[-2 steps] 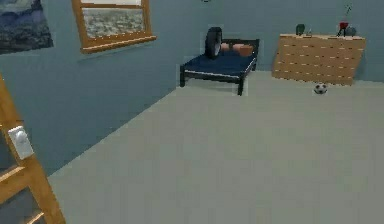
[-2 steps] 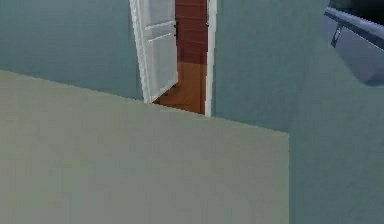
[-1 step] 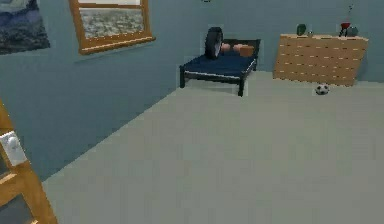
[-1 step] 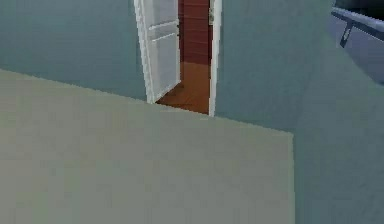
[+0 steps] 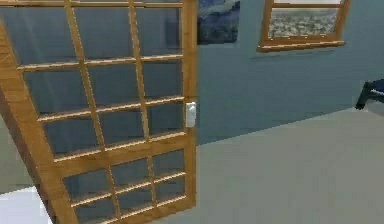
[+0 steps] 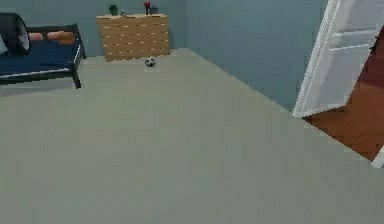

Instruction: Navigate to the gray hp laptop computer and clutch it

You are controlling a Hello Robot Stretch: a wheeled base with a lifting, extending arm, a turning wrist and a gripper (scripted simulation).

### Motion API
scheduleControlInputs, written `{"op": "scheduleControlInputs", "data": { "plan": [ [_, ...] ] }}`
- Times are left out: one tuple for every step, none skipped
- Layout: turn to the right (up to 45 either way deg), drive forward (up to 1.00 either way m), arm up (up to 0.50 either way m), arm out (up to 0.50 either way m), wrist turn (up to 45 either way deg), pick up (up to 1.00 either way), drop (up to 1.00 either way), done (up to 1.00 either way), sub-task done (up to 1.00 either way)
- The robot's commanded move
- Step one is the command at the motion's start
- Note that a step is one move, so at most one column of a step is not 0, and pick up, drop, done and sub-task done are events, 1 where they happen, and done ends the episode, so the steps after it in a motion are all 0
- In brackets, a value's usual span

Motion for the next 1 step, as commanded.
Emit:
{"op": "scheduleControlInputs", "data": {
  "plan": [
    [-36.0, 0.00, 0.00, 0.00, 0.0, 0.00, 0.00, 0.00, 0.00]
  ]
}}
